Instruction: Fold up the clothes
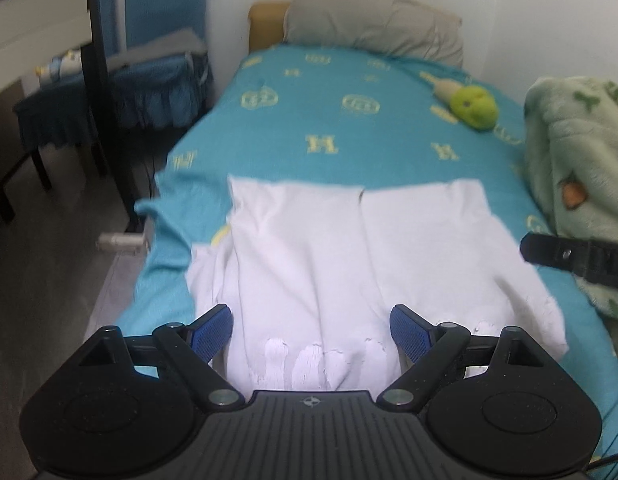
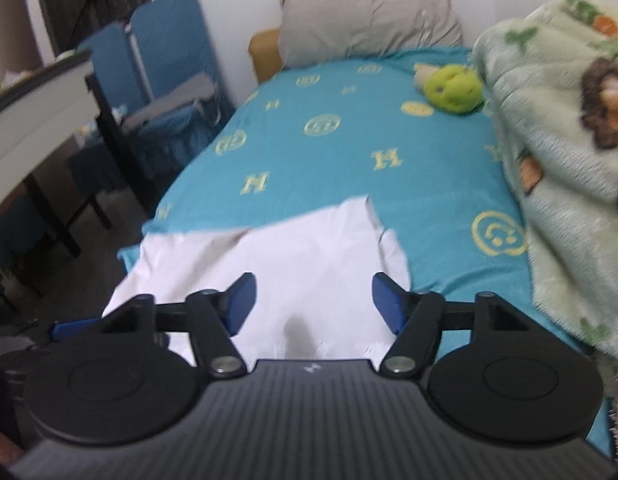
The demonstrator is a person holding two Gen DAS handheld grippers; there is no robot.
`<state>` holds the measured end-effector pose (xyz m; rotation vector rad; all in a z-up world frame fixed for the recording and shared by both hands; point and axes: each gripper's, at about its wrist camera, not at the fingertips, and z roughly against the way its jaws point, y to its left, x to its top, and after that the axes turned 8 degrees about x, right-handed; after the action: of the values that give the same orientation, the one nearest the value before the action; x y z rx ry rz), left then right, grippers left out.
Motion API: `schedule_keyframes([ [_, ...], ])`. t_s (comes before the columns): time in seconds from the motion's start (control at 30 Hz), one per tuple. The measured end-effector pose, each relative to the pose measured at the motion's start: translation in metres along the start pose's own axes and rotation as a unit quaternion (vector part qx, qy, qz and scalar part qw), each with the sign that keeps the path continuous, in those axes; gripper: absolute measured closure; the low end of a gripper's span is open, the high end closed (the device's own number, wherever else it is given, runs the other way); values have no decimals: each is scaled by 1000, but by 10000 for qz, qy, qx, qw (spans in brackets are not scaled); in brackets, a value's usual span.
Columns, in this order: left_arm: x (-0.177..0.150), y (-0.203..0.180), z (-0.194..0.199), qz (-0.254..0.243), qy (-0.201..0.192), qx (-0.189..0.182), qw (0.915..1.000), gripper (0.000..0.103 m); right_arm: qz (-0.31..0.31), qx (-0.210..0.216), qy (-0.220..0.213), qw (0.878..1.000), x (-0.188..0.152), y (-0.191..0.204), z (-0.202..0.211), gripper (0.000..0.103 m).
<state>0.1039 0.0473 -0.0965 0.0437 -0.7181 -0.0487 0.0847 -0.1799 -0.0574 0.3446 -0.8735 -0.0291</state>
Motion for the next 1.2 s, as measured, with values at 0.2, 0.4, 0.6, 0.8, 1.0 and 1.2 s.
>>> schedule_keyframes([
  [0.2, -3, 3, -8, 101, 264, 8, 9996, 13, -84, -31, 878, 9961, -23, -9, -39, 41],
  [0.4, -2, 12, 9, 565, 382, -239, 9974, 13, -36, -65, 949, 9955, -26, -7, -39, 41],
  [0.6, -5, 19, 29, 1208, 616, -987, 9858, 12, -48, -60, 987, 9951, -26, -10, -41, 41],
  [0.8, -22, 28, 26, 1813, 1060, -1602, 9645, 12, -44, -63, 1004, 9949, -25, -11, -42, 41],
  [1.0, -41, 49, -43, 3013, 1868, -1741, 9187, 13, -63, -91, 992, 9950, -25, -10, -42, 41],
  [1.2, -54, 80, -59, 4463, 1749, -2080, 8526, 15, -183, -45, 980, 9950, -25, -13, -41, 42],
])
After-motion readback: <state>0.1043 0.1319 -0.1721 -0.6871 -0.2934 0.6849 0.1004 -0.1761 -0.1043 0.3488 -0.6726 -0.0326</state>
